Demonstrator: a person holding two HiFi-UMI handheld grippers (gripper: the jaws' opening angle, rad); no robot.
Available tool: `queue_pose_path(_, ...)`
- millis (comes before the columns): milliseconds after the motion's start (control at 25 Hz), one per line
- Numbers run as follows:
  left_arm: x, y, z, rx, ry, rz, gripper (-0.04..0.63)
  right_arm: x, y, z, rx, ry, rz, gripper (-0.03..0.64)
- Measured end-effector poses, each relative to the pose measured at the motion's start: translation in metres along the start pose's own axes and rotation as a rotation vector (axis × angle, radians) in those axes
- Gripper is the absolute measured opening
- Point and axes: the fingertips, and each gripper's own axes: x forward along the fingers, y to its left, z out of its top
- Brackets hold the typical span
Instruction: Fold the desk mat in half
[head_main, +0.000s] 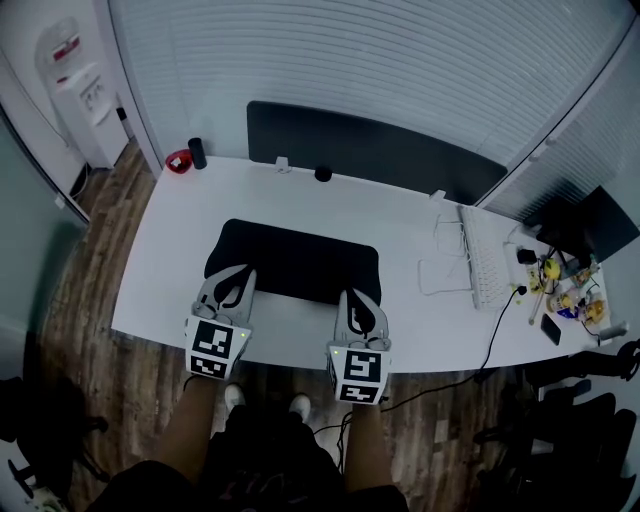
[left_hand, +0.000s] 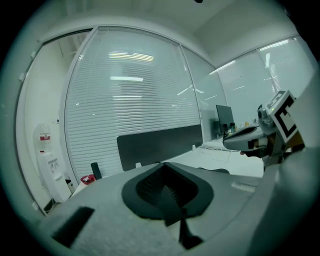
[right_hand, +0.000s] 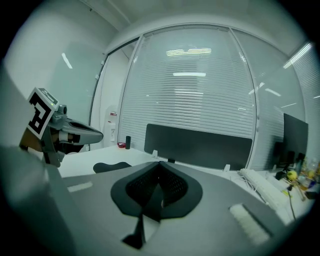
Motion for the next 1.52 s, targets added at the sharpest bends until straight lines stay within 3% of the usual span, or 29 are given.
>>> queue_pose_path(280,-0.021,-0.002,0.006,-0.051,-0.021,0.004,-0.001,-0.018,-0.008,0.009,0.017,-0.023,-0.022,0.009)
queue_pose_path(920,-0.053,0.011,0.035,-0.037,-0.072,0.023,0.0,-0.048,-0.01,0.049,0.013,-0.093,-0.038,0.009)
queue_pose_path(1120,-0.06,0.018,0.049,-0.044,-0.096,0.036,0.0,-0.054,-0.01,0.059,0.074,-0.109,-0.035,0.009)
queue_pose_path(1520,-0.069,0.021,0.053,-0.024,-0.108,0.039,0.0,-0.058,0.005,0.056,0.073,-0.111,-0.005,0.009)
